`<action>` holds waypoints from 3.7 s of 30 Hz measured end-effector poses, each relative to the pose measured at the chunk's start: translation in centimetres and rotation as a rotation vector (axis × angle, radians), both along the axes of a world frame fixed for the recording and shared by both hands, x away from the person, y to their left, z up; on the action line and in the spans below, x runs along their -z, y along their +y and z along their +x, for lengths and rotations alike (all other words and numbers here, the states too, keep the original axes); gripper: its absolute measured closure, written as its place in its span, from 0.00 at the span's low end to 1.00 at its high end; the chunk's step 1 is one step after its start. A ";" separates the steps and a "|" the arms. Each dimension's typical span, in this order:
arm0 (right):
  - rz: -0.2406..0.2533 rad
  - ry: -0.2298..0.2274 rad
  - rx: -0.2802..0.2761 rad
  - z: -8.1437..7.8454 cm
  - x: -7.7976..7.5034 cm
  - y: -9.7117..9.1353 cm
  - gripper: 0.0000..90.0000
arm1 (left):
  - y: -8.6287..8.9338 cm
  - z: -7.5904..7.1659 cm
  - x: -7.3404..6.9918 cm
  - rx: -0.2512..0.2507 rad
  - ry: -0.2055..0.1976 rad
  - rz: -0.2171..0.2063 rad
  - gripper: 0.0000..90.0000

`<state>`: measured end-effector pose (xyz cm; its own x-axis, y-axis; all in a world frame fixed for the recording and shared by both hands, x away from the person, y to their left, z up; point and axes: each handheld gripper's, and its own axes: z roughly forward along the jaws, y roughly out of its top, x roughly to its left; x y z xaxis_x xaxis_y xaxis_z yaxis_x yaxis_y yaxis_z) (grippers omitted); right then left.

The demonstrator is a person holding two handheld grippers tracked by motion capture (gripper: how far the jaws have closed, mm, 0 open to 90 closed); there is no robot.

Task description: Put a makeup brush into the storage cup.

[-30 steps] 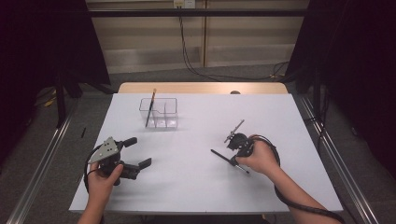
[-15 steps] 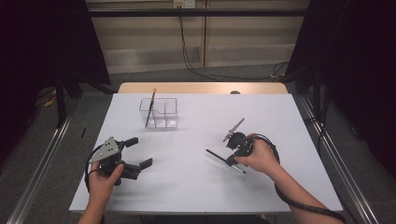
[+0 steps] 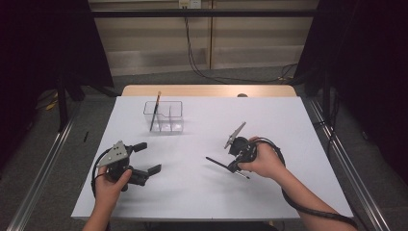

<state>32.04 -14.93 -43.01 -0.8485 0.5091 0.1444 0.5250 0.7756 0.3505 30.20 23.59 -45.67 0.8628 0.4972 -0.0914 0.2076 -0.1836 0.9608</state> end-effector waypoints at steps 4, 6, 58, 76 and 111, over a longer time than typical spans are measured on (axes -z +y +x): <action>0.007 0.001 -0.026 0.0 -0.1 0.4 0.94 | -0.3 -0.1 -0.2 0.014 0.005 0.000 0.00; 0.020 0.006 -0.023 -0.1 -0.1 0.8 0.94 | -0.6 -0.1 -0.4 0.032 0.007 0.008 0.00; 0.053 -0.012 -0.202 -0.7 -0.9 3.0 0.94 | -11.7 2.2 -4.1 0.415 0.123 0.377 0.00; 0.063 -0.020 -0.247 -0.9 -1.4 3.2 0.94 | -14.0 2.4 -4.4 0.489 0.118 0.553 0.44; 0.097 -0.033 -0.292 -0.9 -2.7 3.4 0.94 | -15.3 2.1 -3.3 0.561 0.114 0.660 0.87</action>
<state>31.16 -11.54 -40.32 -0.9620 0.2279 0.1502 0.2716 0.8544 0.4430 32.30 8.26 -42.39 0.9992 -0.0166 -0.0355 0.0081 -0.7995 0.6006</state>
